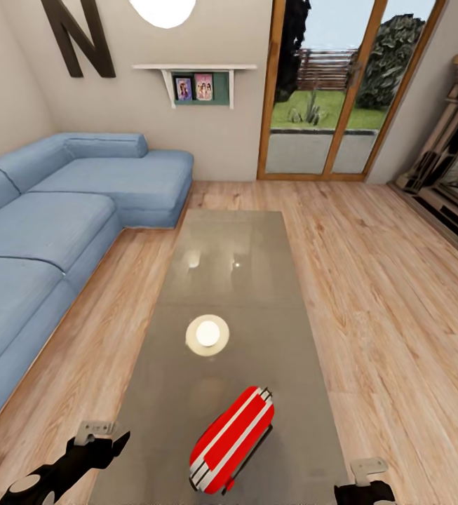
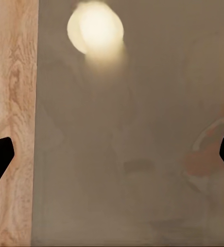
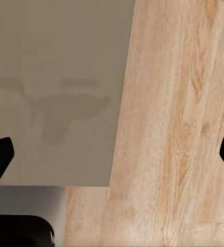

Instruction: Turn on the radio receiver that's on the table in the living room.

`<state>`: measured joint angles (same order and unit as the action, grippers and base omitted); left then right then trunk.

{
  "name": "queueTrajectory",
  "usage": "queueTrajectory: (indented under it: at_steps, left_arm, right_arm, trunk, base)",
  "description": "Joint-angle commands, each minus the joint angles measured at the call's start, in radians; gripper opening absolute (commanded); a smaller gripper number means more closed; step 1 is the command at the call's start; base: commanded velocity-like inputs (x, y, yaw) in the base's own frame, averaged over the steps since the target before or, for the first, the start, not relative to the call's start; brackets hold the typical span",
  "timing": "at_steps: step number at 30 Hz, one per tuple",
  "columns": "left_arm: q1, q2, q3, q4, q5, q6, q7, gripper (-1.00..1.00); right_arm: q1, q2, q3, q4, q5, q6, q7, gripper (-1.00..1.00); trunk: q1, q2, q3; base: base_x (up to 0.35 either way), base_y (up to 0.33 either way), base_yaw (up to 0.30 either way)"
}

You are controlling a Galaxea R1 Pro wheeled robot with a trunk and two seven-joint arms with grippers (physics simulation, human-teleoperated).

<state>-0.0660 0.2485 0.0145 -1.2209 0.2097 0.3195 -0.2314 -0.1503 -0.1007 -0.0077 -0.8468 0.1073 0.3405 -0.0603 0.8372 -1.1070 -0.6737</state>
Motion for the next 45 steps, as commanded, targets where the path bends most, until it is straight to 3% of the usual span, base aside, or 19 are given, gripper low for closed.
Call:
queueTrajectory:
  at_steps: [1,38,45]
  left_arm:
    - [0.000,0.000,-0.001,-0.001,0.000,0.004,0.000,1.00]
    - [0.000,0.000,-0.001,-0.002,-0.009,0.009,0.006,1.00]
    - [0.000,-0.001,-0.003,0.001,-0.011,0.010,0.008,1.00]
  right_arm:
    - [0.000,0.000,0.000,0.000,0.000,0.000,0.000,1.00]
    - [0.000,0.000,0.000,-0.005,-0.003,-0.002,0.011,1.00]
    - [0.000,-0.001,0.000,-0.042,-0.001,0.004,0.004,1.00]
  trunk:
    - [0.000,0.000,-0.002]
    - [0.000,0.000,-0.005]
    - [0.000,0.000,-0.005]
  base:
    - [0.000,0.000,0.000]
    - [0.000,0.000,0.000]
    - [0.000,0.000,0.000]
